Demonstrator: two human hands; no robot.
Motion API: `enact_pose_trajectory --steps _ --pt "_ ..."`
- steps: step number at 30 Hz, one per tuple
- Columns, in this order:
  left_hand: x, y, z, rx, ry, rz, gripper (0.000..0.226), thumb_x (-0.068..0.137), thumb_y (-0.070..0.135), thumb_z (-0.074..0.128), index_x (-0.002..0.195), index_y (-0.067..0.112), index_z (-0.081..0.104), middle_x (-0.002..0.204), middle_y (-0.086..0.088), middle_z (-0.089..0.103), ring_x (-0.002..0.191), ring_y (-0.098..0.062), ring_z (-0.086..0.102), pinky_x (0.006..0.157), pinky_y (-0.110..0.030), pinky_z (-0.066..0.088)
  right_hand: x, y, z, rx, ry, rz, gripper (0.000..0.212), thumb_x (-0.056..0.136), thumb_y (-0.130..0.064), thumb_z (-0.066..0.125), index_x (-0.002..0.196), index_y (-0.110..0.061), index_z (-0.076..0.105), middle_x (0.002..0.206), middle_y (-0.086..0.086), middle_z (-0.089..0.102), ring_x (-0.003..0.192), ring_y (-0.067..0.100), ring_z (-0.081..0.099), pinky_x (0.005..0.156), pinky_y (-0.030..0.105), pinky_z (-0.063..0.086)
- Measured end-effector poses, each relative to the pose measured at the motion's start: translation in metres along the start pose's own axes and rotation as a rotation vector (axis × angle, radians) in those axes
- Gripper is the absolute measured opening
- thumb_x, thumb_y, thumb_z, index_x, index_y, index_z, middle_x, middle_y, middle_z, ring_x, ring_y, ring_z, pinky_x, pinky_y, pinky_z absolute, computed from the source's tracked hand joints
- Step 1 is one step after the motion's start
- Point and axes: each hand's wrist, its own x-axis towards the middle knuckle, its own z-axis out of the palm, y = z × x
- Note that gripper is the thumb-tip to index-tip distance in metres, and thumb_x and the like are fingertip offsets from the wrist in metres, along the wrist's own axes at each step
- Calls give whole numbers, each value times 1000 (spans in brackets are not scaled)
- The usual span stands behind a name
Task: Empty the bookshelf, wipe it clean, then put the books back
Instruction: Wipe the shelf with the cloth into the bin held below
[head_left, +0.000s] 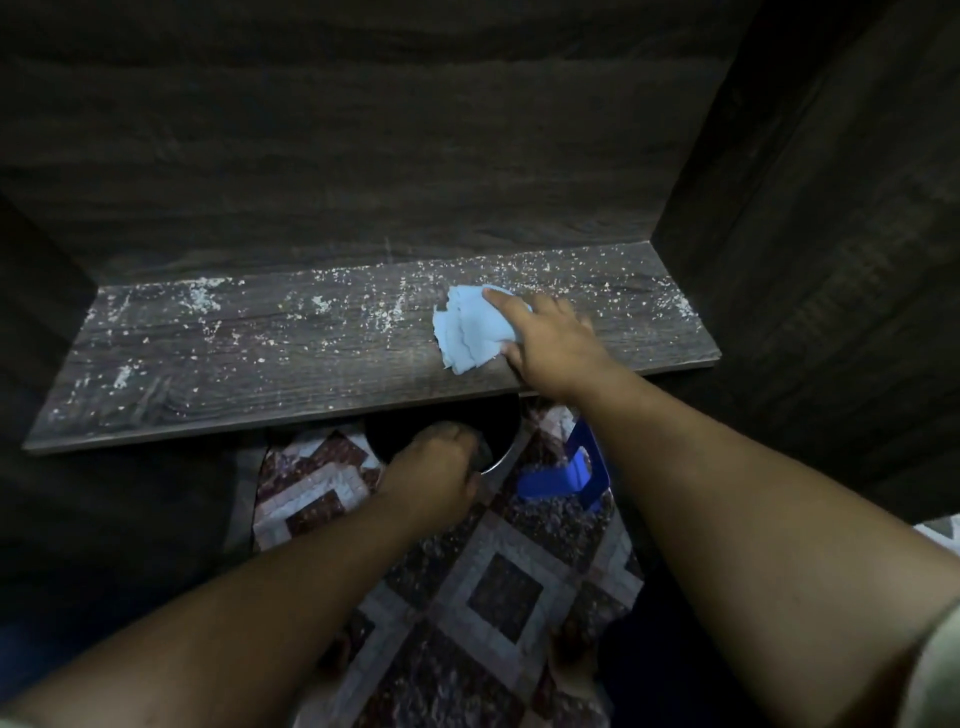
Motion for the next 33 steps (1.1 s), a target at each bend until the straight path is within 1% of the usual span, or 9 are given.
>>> enact_pose_trajectory --steps 5,8,10,13,18,23,28,30,33 --pt "6 -16 29 198 -138 -71 50 93 29 53 138 12 42 137 -11 48 125 -28 47 100 -34 37 0 2 -4 94 130 32 60 96 -29 51 150 -35 27 137 10 46 128 30 38 104 52 34" --pt "12 -40 44 249 -239 -86 35 91 20 52 125 12 52 125 -10 58 112 -29 59 89 -35 49 -2 5 -6 46 159 53 63 93 -39 53 149 -34 25 138 8 46 129 29 38 104 50 30" --pt "15 -50 47 263 -199 -47 31 87 17 57 118 11 59 117 -11 63 104 -29 64 81 -34 50 -3 8 -5 -18 170 65 69 89 -47 56 149 -36 23 140 8 44 130 29 36 107 52 25" --pt "17 -55 53 290 -137 71 33 53 9 83 85 8 71 83 -12 70 70 -29 68 56 -28 52 -4 11 -2 -28 111 76 78 87 -56 56 151 -39 14 145 11 39 136 30 30 114 56 13" --pt "20 -60 68 323 -85 82 37 35 1 88 62 10 65 61 -7 63 49 -25 61 44 -24 44 -8 10 -2 5 58 75 72 94 -41 55 153 -36 13 145 11 41 135 31 33 116 56 12" --pt "17 -58 74 306 -143 100 31 42 2 84 65 9 65 62 -9 63 51 -26 62 38 -25 45 -10 7 -5 43 97 60 73 90 -33 60 151 -35 19 138 8 45 129 29 38 109 52 26" --pt "10 -47 62 302 -98 242 31 44 6 82 69 11 65 63 -7 61 48 -24 61 32 -20 38 -6 12 -3 6 68 102 77 88 -60 52 151 -44 11 146 12 36 135 31 32 108 51 23" --pt "8 -45 54 332 -90 259 41 37 8 87 72 12 67 67 -6 62 50 -23 60 34 -21 40 -4 13 -3 9 11 90 69 93 -54 49 151 -46 11 147 13 37 135 32 32 108 53 24" --pt "-2 -36 37 418 -21 340 18 58 11 63 76 14 67 66 -5 57 52 -23 57 35 -25 44 -1 6 -13 49 71 89 61 97 -37 49 149 -48 20 134 14 46 126 34 42 102 51 35"
